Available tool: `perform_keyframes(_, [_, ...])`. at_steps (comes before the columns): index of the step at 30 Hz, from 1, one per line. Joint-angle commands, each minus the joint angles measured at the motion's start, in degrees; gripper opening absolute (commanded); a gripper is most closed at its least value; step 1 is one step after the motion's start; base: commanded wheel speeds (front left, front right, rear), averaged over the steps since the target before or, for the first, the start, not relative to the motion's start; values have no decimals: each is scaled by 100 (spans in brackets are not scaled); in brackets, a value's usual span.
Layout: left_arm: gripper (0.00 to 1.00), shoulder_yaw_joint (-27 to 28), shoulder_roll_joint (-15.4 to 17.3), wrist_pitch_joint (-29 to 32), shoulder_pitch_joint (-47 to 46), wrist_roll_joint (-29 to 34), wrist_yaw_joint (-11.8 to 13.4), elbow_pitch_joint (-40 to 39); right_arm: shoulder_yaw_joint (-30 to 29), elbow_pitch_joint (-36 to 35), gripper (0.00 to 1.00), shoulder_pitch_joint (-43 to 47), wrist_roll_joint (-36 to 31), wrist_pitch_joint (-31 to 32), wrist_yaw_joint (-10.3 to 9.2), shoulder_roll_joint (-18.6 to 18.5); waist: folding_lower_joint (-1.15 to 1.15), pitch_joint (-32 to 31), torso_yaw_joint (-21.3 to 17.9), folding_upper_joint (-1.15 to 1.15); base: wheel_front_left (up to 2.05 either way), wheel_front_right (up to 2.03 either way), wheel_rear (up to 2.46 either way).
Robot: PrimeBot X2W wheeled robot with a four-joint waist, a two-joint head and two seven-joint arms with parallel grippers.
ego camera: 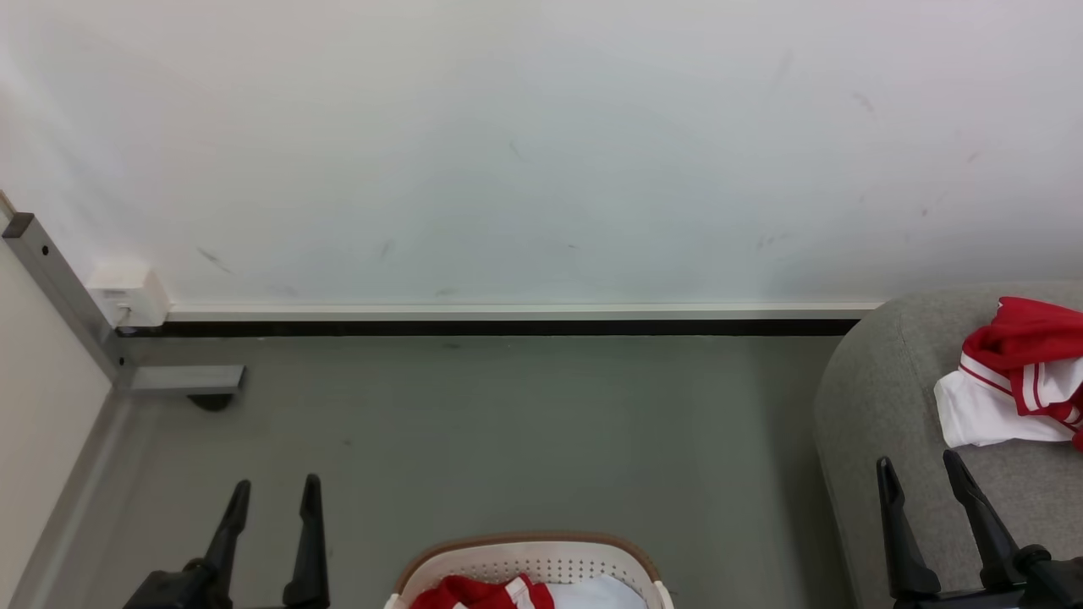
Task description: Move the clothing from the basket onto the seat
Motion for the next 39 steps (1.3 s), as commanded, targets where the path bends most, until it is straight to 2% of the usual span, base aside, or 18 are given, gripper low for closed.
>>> perform_keyframes(1, [100, 45, -10, -5, 66, 69, -17, 21, 12, 21, 100, -58, 18, -21, -14, 9, 0, 15, -18, 0, 0, 0, 0])
perform_keyframes(12, [100, 122, -132, -5, -37, 201, -198, 92, 67, -5, 100, -203, 47, 12, -14, -2, 0, 202, -149, 0, 0, 0, 0])
perform_keyframes(19, [100, -159, -140, 118, -496, 320, -374, 375, 159, -114, 100, -637, -35, 47, -14, -132, 0, 845, -327, 0, 0, 0, 0])
perform_keyframes(24, [100, -384, -141, 339, -1049, 274, -640, 664, 124, -171, 100, -1103, -51, 16, -15, -248, 0, 1440, -544, 0, 0, 0, 0])
perform_keyframes(27, [100, -623, -65, 523, -1448, 344, -922, 1000, 22, -214, 100, -1342, -47, -37, -14, -218, 0, 1799, -647, 0, 0, 0, 0])
perform_keyframes(28, [100, -623, -65, 523, -1448, 344, -922, 1000, 22, -214, 100, -1342, -47, -37, -14, -218, 0, 1799, -647, 0, 0, 0, 0])
perform_keyframes(33, [100, -944, 66, 898, -2092, 443, -1281, 1829, -55, -261, 100, -1853, -2, -133, -15, -35, 0, 2481, -897, 0, 0, 0, 0])
perform_keyframes(39, [100, -1357, 189, 1163, -2762, 719, -1431, 3009, 36, -385, 100, -2408, 32, -217, -15, 146, 0, 3144, -1222, 0, 0, 0, 0])
